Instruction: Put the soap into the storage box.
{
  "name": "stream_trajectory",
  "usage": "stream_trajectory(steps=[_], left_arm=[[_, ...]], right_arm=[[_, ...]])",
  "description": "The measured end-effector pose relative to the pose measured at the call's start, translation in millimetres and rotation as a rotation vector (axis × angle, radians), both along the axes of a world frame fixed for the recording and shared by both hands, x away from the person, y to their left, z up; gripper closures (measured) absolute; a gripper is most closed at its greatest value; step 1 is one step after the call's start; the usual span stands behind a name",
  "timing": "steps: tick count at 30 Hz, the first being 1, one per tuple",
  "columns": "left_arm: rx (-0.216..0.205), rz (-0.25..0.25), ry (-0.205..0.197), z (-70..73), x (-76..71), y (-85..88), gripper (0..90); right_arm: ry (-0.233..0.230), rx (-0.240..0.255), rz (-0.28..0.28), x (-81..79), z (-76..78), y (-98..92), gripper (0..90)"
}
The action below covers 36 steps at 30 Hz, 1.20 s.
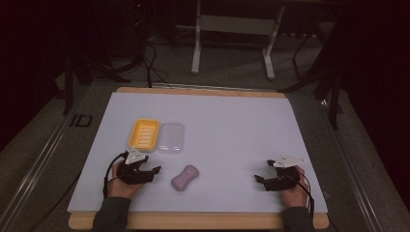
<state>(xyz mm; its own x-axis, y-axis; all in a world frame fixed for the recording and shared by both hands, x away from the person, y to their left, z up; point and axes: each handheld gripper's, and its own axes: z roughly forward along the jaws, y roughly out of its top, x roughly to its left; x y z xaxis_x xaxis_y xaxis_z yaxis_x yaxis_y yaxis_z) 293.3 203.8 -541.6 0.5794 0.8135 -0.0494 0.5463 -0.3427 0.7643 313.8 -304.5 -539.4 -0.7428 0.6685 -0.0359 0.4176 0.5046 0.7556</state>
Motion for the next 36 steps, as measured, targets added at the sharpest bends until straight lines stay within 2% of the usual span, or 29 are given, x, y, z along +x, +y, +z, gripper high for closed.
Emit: stream_trajectory(steps=[6, 16, 21, 22, 26, 29, 36], left_arm=[[-0.004, -0.004, 0.013, -0.4, 1.2, 0.4, 31.2], [-0.005, 0.001, 0.002, 0.8, 0.1, 1.0, 31.6], [-0.006, -0.006, 0.015, 1.8, 1.8, 0.7, 32.1], [0.020, -0.006, 0.010, 4.0, 2.5, 0.0, 32.1], [-0.001, -0.006, 0.006, 9.9, 2.6, 1.4, 32.7], [0.012, -0.018, -0.003, 17.8, 0.2, 0.7, 32.8], [0.013, -0.031, -0.015, 29.0, -2.7, -1.0, 33.8]], right_arm=[[-0.023, 0.016, 0.003, -2.2, 0.7, -1.4, 16.9], [-0.024, 0.028, 0.005, -2.4, 0.8, -2.5, 16.9], [-0.030, 0.030, 0.001, -2.9, 1.1, -2.8, 16.9], [-0.031, 0.029, 0.001, -3.0, 1.1, -2.7, 16.9], [-0.037, 0.020, -0.002, -3.7, 1.1, -2.1, 16.9], [-0.040, 0.025, -0.004, -3.9, 1.2, -2.3, 16.9], [-0.045, 0.023, -0.006, -4.4, 1.2, -2.2, 16.9]])
